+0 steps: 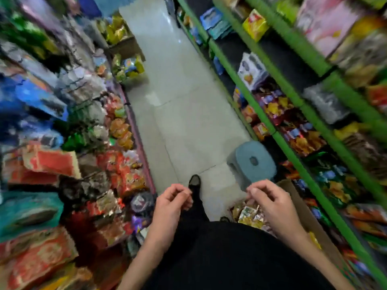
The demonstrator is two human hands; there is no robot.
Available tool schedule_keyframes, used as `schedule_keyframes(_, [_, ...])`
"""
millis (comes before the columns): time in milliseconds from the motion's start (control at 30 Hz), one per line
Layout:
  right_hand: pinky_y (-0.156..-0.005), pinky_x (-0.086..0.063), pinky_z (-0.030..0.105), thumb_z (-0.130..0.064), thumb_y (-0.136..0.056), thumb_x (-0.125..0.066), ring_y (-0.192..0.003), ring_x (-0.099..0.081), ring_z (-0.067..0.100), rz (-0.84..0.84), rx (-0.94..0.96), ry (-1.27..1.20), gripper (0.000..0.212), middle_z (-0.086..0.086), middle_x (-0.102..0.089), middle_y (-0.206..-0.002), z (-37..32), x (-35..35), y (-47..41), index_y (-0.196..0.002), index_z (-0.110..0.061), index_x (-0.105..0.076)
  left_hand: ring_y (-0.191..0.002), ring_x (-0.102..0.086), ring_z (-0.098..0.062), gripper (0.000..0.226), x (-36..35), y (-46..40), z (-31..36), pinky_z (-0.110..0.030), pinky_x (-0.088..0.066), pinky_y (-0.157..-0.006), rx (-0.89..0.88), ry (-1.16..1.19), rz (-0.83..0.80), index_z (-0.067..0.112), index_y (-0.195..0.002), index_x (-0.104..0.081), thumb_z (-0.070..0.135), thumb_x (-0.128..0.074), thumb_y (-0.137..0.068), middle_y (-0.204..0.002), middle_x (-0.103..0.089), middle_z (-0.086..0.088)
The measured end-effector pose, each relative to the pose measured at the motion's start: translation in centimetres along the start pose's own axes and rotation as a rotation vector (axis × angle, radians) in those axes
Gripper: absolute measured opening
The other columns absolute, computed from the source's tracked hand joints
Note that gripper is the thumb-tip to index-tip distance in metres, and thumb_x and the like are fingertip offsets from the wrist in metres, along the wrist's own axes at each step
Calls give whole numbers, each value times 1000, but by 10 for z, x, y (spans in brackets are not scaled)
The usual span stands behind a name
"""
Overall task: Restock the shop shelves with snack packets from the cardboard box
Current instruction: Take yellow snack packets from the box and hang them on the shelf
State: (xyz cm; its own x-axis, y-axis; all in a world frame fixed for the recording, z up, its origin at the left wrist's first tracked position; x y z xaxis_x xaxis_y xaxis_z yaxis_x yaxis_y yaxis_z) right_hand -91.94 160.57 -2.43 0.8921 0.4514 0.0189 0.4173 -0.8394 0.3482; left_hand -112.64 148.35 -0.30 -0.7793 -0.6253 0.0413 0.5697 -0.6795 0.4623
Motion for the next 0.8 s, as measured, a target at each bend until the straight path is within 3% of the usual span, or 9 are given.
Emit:
schedule_keyframes(100, [-58,-47,12,4,-95,-57,-60,-57,5,203,-15,-59,19,-2,-67,-68,-5,11,-24,-80,-4,-65,-53,-52,-9,35,-29,-60,25,-17,-44,-56,-8,-95,-163,12,-68,-61,-12,-51,-93,-56,-58,1])
schedule_keyframes(267, [-63,-51,17,-6,-97,-58,-66,-62,7,497,-64,-133,28,4,-71,-76,-9,10,-69,-80,-24,-71,-54,-52,-10,29,-75,-177,75,-21,-44,-57,-11,-235,-460,5,-73,-59,-16,-48,-91,-58,-59,-2])
schedule_keyframes(433, [-65,-51,14,-4,-95,-59,-67,-62,5,764,-114,-189,29,-1,-70,-76,-35,-11,-89,-80,-25,-71,-55,-55,-12,16,-130,-259,129,-21,-46,-57,-33,-335,-750,7,-73,-62,-1,-59,-85,-62,-59,-7])
schedule_keyframes(600, [-63,-48,10,1,-95,-59,-64,-61,3,1037,-162,-226,27,0,-71,-75,-44,-28,-79,-78,-18,-70,-57,-54,-14,26,-183,-291,142,-25,-44,-59,-17,-441,-1000,8,-74,-62,-8,-52,-92,-64,-59,-8])
schedule_keyframes(800, [-63,-48,16,-4,-93,-62,-63,-60,8,1271,-127,-389,32,0,-68,-70,-29,-37,-68,-75,-28,-71,-61,-54,-13,22,-231,-275,130,-26,-45,-61,-6,-602,-1236,6,-77,-61,-2,-54,-95,-66,-60,-5])
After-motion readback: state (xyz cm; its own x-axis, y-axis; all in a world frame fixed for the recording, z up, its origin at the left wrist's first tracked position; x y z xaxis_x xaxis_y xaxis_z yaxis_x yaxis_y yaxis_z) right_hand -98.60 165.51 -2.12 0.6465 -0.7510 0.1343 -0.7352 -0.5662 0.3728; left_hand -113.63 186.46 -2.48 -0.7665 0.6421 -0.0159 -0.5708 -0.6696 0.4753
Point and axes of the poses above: each hand's wrist, its own y-axis away from the middle knuckle, its own x-axis out of the back of the hand, z = x × y, the point moved 2 cm from there along -y, towards the middle knuckle
